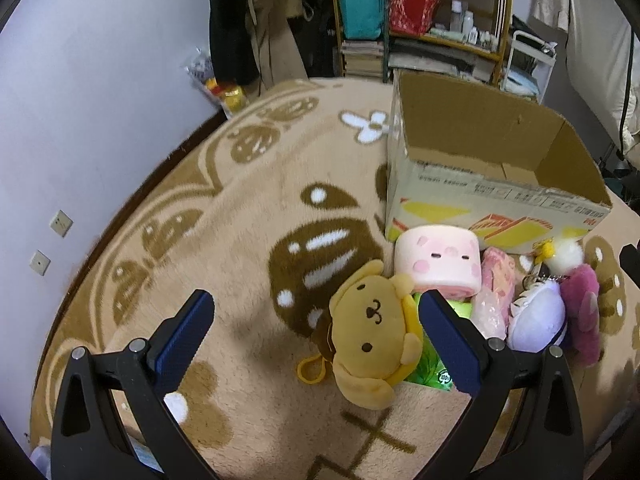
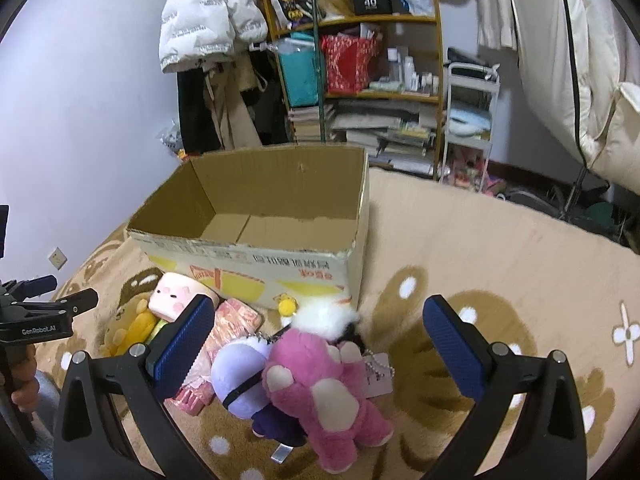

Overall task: Organize soft objects
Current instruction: 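Lower left tool onto yellow plush dog while right tool lowers onto pink plush bear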

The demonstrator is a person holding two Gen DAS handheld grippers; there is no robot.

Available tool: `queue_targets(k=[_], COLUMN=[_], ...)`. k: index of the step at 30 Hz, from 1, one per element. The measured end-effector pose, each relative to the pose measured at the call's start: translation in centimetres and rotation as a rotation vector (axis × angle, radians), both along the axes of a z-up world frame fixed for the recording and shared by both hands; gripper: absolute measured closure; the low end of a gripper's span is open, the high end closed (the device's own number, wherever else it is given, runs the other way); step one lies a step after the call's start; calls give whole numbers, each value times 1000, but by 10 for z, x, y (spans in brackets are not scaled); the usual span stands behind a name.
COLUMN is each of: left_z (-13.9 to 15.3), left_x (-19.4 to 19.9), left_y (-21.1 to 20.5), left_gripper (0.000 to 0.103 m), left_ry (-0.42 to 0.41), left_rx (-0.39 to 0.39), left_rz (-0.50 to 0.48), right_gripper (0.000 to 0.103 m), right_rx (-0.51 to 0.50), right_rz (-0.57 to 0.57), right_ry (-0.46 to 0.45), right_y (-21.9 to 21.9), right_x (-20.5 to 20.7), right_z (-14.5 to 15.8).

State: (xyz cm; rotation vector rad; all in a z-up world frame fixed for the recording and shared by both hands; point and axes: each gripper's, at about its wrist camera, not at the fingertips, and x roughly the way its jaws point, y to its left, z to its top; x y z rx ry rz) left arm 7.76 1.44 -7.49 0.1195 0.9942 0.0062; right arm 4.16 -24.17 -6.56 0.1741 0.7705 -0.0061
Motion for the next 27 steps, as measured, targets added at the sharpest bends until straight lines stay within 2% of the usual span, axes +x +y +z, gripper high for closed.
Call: queue_targets(k=[14, 27], left_z=[-35, -53], left_x=[20, 25], left_y=[-11, -21], left_gripper=[2, 2], left_ry=[108, 164], left_rx=[-8, 12], left_rz=[-35, -74], right_gripper=[0, 0], right_rx=[20, 57], right_rz=[17, 23], right_ry=[109, 166], right_y=[-6, -6], right_x=[23, 26], right_z=[-39, -54])
